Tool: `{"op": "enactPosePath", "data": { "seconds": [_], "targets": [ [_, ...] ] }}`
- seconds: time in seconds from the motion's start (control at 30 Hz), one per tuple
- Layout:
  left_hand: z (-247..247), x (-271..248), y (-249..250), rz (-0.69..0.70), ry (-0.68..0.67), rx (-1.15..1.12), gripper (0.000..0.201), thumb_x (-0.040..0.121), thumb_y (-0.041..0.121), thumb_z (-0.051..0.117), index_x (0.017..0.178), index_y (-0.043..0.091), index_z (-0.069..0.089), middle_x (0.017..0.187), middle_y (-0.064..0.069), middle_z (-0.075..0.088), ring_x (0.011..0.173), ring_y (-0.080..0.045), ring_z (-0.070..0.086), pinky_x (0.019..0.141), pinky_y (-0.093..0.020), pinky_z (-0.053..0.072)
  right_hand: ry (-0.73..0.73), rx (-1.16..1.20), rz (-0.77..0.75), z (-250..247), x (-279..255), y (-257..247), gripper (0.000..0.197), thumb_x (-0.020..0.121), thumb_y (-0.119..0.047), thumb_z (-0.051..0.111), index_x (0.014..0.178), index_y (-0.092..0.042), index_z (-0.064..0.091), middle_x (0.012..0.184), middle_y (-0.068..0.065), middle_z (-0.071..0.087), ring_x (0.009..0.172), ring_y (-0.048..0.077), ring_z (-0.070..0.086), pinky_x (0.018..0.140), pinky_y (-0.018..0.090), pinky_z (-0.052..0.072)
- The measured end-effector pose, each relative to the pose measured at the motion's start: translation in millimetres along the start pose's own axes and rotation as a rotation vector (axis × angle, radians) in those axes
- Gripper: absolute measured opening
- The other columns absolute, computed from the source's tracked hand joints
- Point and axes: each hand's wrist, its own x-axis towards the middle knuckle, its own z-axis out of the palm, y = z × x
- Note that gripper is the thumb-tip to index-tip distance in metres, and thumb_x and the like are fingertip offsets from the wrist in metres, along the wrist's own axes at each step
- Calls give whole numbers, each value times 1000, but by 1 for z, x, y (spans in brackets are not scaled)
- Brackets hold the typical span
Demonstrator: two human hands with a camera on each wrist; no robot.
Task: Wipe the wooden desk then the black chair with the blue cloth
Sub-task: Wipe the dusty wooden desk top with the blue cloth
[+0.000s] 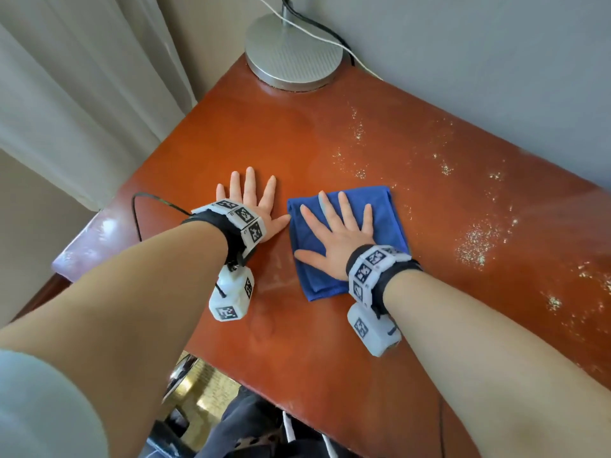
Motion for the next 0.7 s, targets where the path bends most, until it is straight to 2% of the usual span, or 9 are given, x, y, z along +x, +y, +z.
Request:
{"op": "enactPosePath", "data": {
  "seconds": [0.17,0.37,0.57,0.7],
  "targets": [
    [-2,3,1,-5,-16,-19,78,91,66,26,148,32,-13,155,-6,-22,143,-31,-17,115,-49,-6,16,72,112,-9,14,33,79,82,-77,16,144,-41,-17,153,-8,-27,140,22,-26,109,57,-14],
    [-2,3,0,-1,-20,-11,79,90,67,25,148,32,-15,155,-6,-24,143,-31,-17,115,-49,-4,-12,96,211,4,-18,61,79,83,-75,13,143,-38,-21,151,-6,-31,140,24,-27,111,58,-12],
    [1,4,0,-1,12,-14,79,90,68,26,148,31,-14,156,-6,-22,143,-32,-16,115,-50,-4,-45,19,116,20,-36,26,79,83,-75,12,142,-37,-25,149,-2,-36,137,31,-31,106,62,-13],
    [1,4,0,-6,14,-18,79,90,67,27,148,32,-13,156,-6,-21,143,-31,-16,114,-49,-5,-30,34,84,14,-26,18,81,81,-77,15,142,-40,-23,150,-5,-34,138,27,-30,106,61,-15]
  ]
}}
